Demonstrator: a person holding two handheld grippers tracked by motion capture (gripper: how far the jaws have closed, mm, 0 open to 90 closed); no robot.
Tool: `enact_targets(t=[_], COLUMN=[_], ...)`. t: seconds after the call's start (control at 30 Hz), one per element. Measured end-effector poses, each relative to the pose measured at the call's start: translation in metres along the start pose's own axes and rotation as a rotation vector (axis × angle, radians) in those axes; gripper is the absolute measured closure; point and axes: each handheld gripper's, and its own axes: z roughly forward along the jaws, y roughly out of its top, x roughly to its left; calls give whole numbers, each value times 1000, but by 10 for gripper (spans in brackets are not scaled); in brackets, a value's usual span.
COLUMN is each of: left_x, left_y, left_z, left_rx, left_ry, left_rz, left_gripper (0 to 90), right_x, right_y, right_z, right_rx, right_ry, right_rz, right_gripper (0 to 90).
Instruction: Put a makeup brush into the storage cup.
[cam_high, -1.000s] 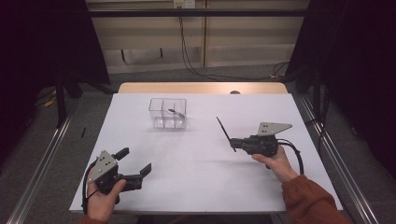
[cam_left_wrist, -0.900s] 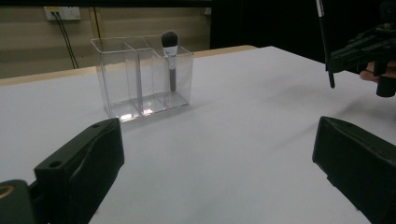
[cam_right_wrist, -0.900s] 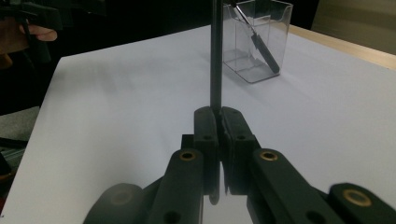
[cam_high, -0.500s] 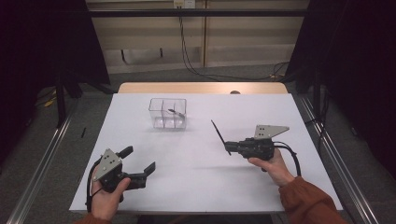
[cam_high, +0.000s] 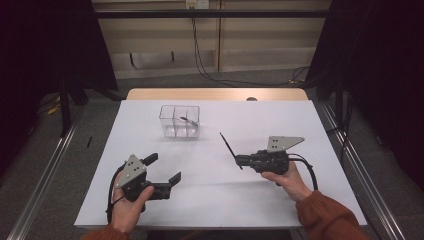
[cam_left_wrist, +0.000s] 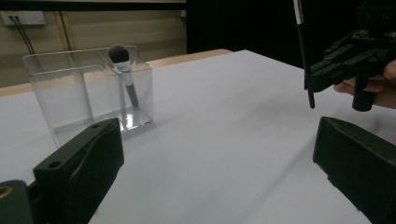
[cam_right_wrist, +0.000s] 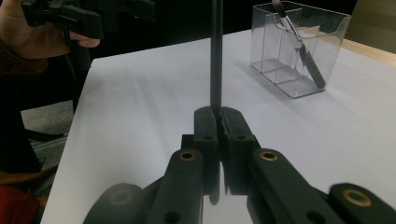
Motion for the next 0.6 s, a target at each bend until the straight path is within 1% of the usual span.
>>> enact_targets(t=[0.07, 0.13, 0.2, 0.23, 0.27, 0.37, 0.43, 0.5, 0.57, 0.6], left_x=[-3, -7, -10, -13, -15, -19, -23, -26, -30, -31], left_y=[1, 4, 7, 9, 11, 16, 18, 20, 24, 25], left_z=[5, 10, 13, 16, 17, 26, 33, 38, 45, 47], left_rx=[1, -1, -11, 0, 2, -11, -6, -14, -15, -18], left_ry=[-16, -22, -34, -44, -52, -73, -90, -95, -116, -119], left_rz=[4, 12, 40, 54, 59, 48, 51, 58, 67, 65], left_gripper=[18, 18, 47, 49, 40, 36, 36, 35, 44, 43], right_x=[2, 4, 7, 8, 10, 13, 15, 16, 16, 17], right_y=[0, 0, 1, 1, 1, 1, 2, 2, 2, 1], right_z=[2, 4, 6, 7, 7, 8, 9, 10, 11, 12], right_rx=[1, 1, 3, 1, 0, -5, -10, -13, -7, -1], right_ry=[6, 17, 25, 32, 33, 40, 41, 44, 49, 49], right_rz=[0, -4, -5, -4, -4, -5, 0, 3, 4, 3], right_gripper=[865, 864, 864, 864, 864, 864, 864, 865, 864, 864])
